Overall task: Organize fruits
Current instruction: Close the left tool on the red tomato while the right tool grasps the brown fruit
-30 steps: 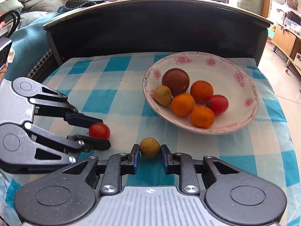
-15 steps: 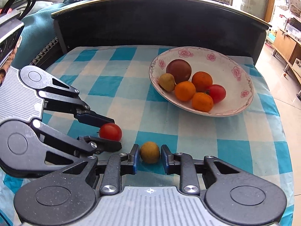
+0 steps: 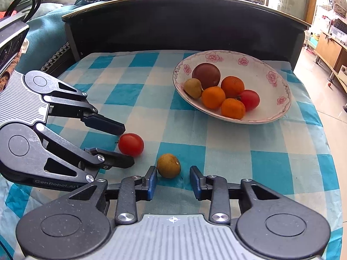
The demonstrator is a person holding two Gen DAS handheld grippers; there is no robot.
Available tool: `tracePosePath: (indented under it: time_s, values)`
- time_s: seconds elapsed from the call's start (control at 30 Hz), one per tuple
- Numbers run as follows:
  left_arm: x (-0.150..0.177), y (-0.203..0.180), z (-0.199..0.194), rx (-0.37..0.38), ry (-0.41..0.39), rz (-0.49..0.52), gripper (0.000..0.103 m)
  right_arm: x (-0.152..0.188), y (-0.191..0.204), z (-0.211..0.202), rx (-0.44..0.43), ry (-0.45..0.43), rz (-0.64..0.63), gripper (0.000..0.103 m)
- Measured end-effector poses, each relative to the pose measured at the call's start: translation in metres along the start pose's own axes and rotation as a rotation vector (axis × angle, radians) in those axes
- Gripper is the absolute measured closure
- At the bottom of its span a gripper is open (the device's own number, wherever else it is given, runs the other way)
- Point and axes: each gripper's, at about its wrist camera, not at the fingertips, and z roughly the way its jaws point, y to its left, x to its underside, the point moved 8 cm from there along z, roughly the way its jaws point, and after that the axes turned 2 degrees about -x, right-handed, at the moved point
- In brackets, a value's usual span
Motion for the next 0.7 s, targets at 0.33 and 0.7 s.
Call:
tracePosePath:
  time_s: [0.33,0.7]
  values:
    - [-0.003,-0.006,0.000,0.008,0.021,-0.005,0.067,-0.004,0.006,0.003,0.003,-0.001,-0.035,0.085]
    - [-0.014,-0.006,-0.006,0.008,-0.002,-0.041,0.068,-0.012,0.007,-0.006,0.006,-0.018,-0.025,0.086]
